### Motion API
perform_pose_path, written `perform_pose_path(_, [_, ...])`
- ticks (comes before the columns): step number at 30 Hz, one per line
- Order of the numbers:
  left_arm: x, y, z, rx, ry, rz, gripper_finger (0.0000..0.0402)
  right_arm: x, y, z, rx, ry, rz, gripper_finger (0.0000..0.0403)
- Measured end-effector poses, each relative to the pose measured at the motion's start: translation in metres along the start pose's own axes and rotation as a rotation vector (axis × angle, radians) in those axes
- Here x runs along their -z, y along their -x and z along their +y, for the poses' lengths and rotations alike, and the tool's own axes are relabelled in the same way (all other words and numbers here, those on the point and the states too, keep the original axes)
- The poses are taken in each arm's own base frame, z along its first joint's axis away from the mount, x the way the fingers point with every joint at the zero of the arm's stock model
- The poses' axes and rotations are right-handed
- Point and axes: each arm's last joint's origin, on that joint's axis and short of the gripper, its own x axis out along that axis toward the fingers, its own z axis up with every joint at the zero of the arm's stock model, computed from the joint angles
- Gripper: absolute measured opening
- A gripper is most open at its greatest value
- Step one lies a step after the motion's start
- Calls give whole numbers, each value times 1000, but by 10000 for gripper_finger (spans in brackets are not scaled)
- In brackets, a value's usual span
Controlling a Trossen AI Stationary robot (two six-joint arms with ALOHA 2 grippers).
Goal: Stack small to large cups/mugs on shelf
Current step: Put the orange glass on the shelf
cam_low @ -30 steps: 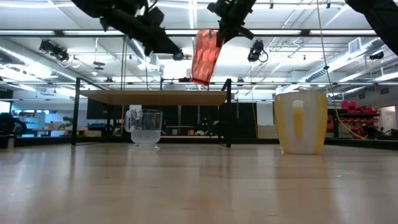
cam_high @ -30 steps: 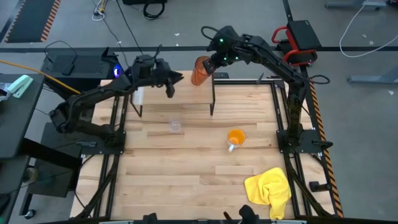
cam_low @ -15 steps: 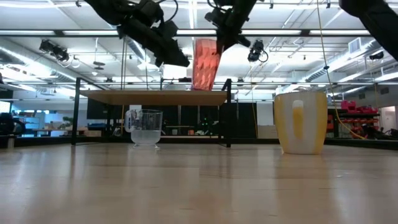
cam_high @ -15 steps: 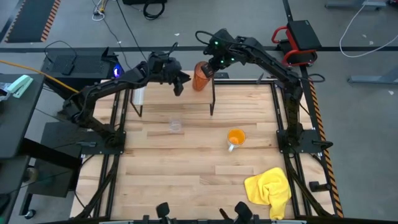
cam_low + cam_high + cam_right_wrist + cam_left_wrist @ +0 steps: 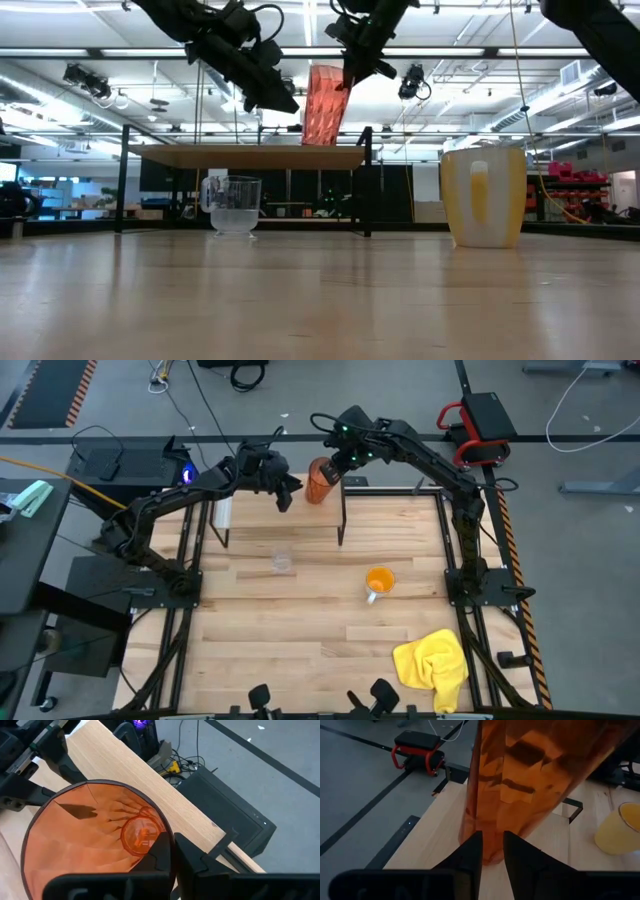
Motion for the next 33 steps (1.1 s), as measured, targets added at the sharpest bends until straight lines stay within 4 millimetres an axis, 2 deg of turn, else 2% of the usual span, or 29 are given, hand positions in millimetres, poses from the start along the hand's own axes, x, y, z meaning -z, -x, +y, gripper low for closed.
perform_pose_path(9, [0, -1, -1, 4, 14, 2, 89, -1, -1, 0, -3, 6, -12, 20])
perform_pose_path(17, [4, -13, -5, 23, 12, 19, 85, -3, -1, 1, -6, 21, -25, 18])
perform_pose_path(33, [4, -13, -5, 23, 12, 18, 86, -2, -1, 0, -5, 23, -14, 20])
